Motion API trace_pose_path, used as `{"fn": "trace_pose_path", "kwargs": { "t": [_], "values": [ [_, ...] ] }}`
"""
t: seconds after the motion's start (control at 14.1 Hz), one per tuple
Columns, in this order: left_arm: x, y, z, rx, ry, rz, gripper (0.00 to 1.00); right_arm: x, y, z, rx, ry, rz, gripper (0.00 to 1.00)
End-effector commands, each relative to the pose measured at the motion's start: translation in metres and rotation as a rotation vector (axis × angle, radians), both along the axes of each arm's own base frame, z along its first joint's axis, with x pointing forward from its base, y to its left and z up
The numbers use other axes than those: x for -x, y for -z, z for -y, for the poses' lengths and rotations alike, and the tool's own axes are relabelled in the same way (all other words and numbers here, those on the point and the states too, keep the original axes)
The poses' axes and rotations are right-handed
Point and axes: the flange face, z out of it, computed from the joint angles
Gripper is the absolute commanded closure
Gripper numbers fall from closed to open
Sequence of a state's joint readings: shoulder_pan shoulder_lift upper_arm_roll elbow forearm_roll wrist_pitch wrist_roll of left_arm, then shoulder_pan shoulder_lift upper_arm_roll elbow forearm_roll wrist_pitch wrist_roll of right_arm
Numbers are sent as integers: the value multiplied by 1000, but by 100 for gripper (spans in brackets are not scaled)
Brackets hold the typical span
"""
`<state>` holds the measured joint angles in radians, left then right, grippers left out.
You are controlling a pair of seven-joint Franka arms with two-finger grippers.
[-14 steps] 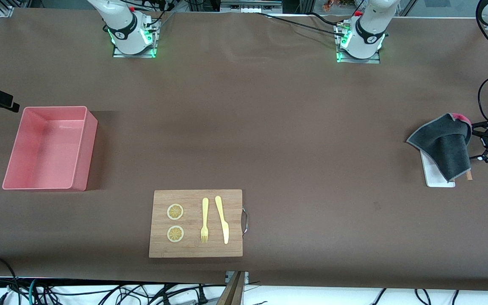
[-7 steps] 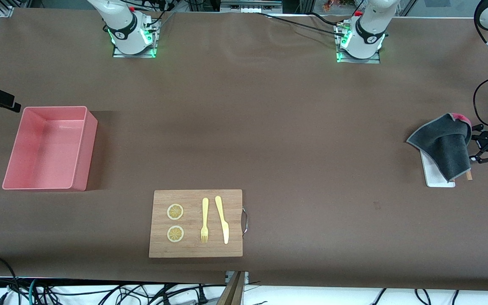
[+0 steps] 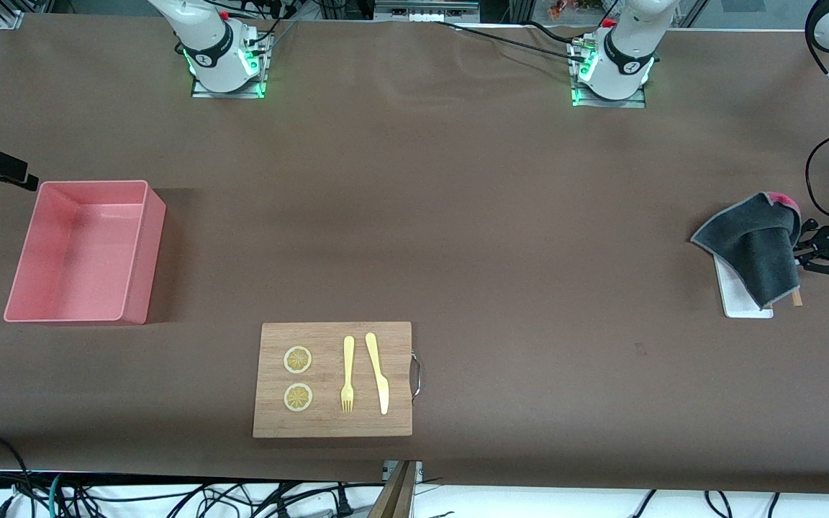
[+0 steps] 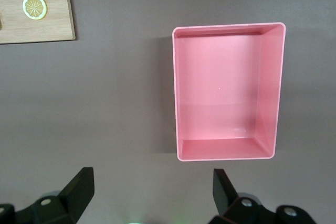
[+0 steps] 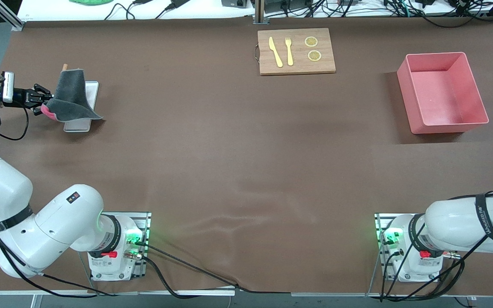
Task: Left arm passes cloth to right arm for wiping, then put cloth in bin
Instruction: 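Lower the left gripper and close it on the grey cloth edge, then lift the grey cloth off the tray with the left gripper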
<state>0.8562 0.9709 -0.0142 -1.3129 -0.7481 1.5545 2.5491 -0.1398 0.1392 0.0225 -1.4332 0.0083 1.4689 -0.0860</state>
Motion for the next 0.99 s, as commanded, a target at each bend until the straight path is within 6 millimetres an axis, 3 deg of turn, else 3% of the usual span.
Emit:
{"fn": "trace_pose_path", "kwargs": {
  "t": [0.0, 0.07, 0.5, 0.71, 0.92],
  "values": [
    [0, 12, -1, 17, 23, 64, 95, -2, -3, -5, -16, 10, -2, 0],
    [-1, 8, -3, 11, 21, 69, 100, -2, -3, -6, -16, 8, -2, 0],
    [-1, -17, -17, -16, -2, 52, 100, -2, 0, -14, -17, -7, -10, 0],
    [0, -58, -24, -39, -35, -45, 100, -3, 2, -21, -18, -22, -13, 0],
    [-1, -113, -26, -105, -73, -181, 100, -5, 7, -19, -18, -30, -22, 0]
  ]
}}
